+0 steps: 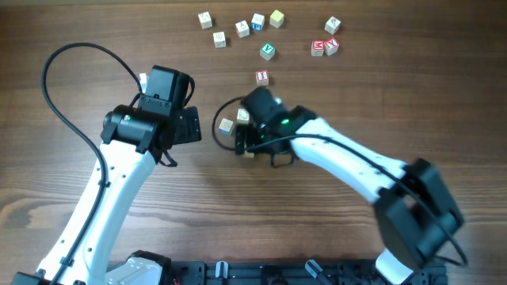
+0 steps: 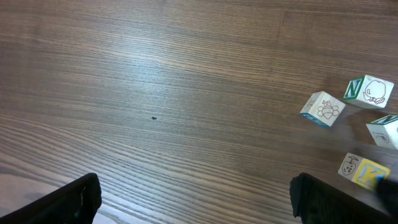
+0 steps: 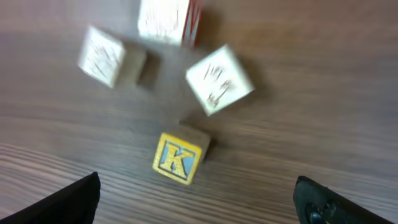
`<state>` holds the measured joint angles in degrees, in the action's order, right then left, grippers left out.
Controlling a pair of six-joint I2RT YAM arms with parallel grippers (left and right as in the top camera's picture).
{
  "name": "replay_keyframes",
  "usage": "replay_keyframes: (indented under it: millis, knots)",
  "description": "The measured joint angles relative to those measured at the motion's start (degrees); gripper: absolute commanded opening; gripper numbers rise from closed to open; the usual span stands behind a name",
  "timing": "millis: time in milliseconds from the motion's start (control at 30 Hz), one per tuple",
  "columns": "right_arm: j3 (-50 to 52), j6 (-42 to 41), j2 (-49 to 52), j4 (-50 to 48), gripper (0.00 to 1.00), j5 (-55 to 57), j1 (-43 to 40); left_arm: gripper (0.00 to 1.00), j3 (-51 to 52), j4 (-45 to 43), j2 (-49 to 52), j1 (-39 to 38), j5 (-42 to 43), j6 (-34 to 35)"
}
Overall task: Form a circle
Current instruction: 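Carry the yellow K block down and set it near the placed blocks, then reach the right gripper back and grasp the red-lettered block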
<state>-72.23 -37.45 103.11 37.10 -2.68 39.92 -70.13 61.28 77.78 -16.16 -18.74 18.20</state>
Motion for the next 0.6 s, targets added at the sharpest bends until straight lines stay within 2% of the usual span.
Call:
replay_keyframes:
  millis: [167,267,333,433,600]
  knots:
    - [0.0,0.0,-8.13,-2.01,1.0,0.81,-7.5,1.0,0.0,0.02,0.0,0.0,0.0,0.0]
    - [0.04,1.36,-9.97,-9.9,1.0,1.46,-11.91,1.0,0.0,0.04,0.0,0.0,0.0,0.0]
    - [0.09,5.86,-9.33,-17.16,1.0,1.42,-13.51,1.0,0.0,0.02,0.0,0.0,0.02,0.0]
    - [-0.74,10.88,-5.31,-26.4,1.0,0.79,-13.44,1.0,0.0,0.04,0.0,0.0,0.02,0.0]
    - [-9.42,15.52,10.78,-28.72,1.0,0.0,-13.35,1.0,0.0,0.02,0.0,0.0,0.04,0.0]
